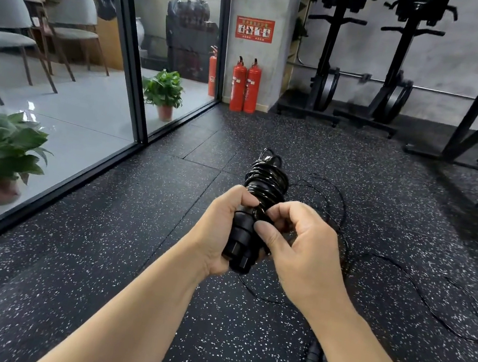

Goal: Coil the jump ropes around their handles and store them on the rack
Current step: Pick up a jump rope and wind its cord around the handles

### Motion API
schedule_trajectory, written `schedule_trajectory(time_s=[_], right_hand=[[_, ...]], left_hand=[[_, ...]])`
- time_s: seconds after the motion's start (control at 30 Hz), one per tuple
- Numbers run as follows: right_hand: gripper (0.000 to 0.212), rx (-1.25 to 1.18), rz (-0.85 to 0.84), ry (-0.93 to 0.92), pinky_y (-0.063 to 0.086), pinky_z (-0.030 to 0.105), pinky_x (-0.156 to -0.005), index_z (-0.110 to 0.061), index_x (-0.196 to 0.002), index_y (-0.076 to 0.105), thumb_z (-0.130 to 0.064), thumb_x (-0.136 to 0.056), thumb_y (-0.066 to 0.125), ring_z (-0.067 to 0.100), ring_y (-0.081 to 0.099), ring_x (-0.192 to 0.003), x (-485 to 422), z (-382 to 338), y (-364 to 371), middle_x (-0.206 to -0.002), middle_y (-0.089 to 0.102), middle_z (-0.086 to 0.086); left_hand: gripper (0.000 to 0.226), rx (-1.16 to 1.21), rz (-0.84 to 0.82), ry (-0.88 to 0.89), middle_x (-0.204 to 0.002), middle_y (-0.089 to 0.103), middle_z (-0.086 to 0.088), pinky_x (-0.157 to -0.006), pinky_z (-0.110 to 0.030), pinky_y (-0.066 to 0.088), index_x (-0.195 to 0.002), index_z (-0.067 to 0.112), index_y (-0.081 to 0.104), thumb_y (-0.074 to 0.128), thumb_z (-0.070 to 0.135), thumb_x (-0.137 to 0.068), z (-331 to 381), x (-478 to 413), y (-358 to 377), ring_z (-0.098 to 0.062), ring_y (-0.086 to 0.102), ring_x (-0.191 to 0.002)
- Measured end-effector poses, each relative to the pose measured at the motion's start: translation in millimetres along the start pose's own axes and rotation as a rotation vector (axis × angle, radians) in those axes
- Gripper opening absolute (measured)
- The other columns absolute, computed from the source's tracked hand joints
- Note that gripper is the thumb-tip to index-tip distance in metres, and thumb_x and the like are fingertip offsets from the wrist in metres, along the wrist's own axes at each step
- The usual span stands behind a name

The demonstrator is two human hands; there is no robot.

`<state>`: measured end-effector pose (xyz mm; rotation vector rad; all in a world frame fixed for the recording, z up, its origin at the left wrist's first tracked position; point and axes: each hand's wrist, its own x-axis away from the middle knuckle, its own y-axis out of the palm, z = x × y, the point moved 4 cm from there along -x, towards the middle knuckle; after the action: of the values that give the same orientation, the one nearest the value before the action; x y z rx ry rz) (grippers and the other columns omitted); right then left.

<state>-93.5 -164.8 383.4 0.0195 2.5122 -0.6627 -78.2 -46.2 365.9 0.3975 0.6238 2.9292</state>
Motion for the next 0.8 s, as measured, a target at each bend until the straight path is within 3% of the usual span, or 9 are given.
schedule_trajectory(time_s=[0.23, 0.4, 0.47, 0.53, 0.63, 0.7, 0.8], right_hand=[[0.007, 0.118, 0.023, -0.041, 0.049, 0.026, -0.069, -0.02, -0.09, 0.059, -0.019, -0.089, 0.066, 0.006, 0.055, -0.077, 1.7, -5.2, 1.2, -0.088, 0.056, -0.01], [0.008, 0.266, 0.048, -0.141, 0.05, 0.044, -0.063, -0.012, -0.093, 0.056, -0.02, -0.092, 0.059, 0.022, 0.056, -0.07, 1.8, -14.5, 2.5, -0.089, 0.054, -0.002], [0.009, 0.334, 0.061, -0.191, 0.047, 0.041, -0.053, -0.01, -0.09, 0.054, -0.018, -0.092, 0.059, 0.027, 0.055, -0.062, 2.7, -18.8, 3.7, -0.085, 0.052, 0.001], [0.012, 0.42, 0.09, -0.236, 0.035, 0.029, -0.043, -0.01, -0.087, 0.052, -0.014, -0.089, 0.063, 0.027, 0.051, -0.051, 3.9, -22.8, 5.1, -0.081, 0.052, 0.002], [0.017, 0.5, 0.138, -0.266, 0.019, 0.022, -0.04, -0.009, -0.085, 0.051, -0.009, -0.083, 0.068, 0.021, 0.044, -0.044, 4.8, -25.6, 7.5, -0.077, 0.052, 0.003], [0.015, 0.532, 0.187, -0.282, 0.016, 0.02, -0.039, -0.008, -0.085, 0.051, -0.009, -0.082, 0.066, 0.021, 0.047, -0.043, 6.2, -25.9, 8.8, -0.076, 0.051, 0.004], [0.011, 0.513, 0.217, -0.29, 0.026, 0.023, -0.041, -0.008, -0.087, 0.055, -0.018, -0.088, 0.057, 0.022, 0.051, -0.045, 7.1, -23.7, 9.9, -0.078, 0.053, 0.004]], left_hand=[[0.035, -0.026, 0.013, -0.002, -0.051, 0.058, -0.002, -0.039, -0.016, 0.041, -0.07, 0.01, 0.057, 0.038, 0.026, -0.095, 0.4, 3.8, 6.9, -0.013, 0.053, -0.037], [0.052, -0.085, 0.06, -0.001, -0.047, 0.05, 0.001, -0.041, -0.015, 0.035, -0.041, 0.019, 0.057, 0.044, 0.03, -0.091, -0.2, 3.1, 6.9, -0.012, 0.045, -0.036], [0.052, -0.097, 0.08, -0.024, -0.046, 0.046, 0.003, -0.046, -0.018, 0.032, -0.039, 0.02, 0.053, 0.044, 0.029, -0.089, -1.0, 4.0, 6.9, -0.012, 0.042, -0.037], [0.044, -0.077, 0.09, -0.032, -0.048, 0.044, 0.003, -0.051, -0.022, 0.029, -0.043, 0.02, 0.05, 0.044, 0.027, -0.086, -0.5, 4.9, 7.2, -0.013, 0.04, -0.04], [0.033, -0.045, 0.101, -0.031, -0.049, 0.042, 0.003, -0.053, -0.023, 0.026, -0.048, 0.02, 0.046, 0.042, 0.026, -0.081, 0.8, 4.7, 6.8, -0.013, 0.037, -0.04], [0.037, -0.05, 0.092, -0.036, -0.048, 0.041, 0.004, -0.051, -0.021, 0.028, -0.046, 0.02, 0.045, 0.04, 0.026, -0.082, 0.6, 4.7, 7.2, -0.013, 0.036, -0.039], [0.04, -0.054, 0.082, -0.047, -0.048, 0.041, 0.004, -0.052, -0.022, 0.027, -0.044, 0.021, 0.045, 0.039, 0.026, -0.082, 1.3, 4.6, 6.0, -0.013, 0.036, -0.039]])
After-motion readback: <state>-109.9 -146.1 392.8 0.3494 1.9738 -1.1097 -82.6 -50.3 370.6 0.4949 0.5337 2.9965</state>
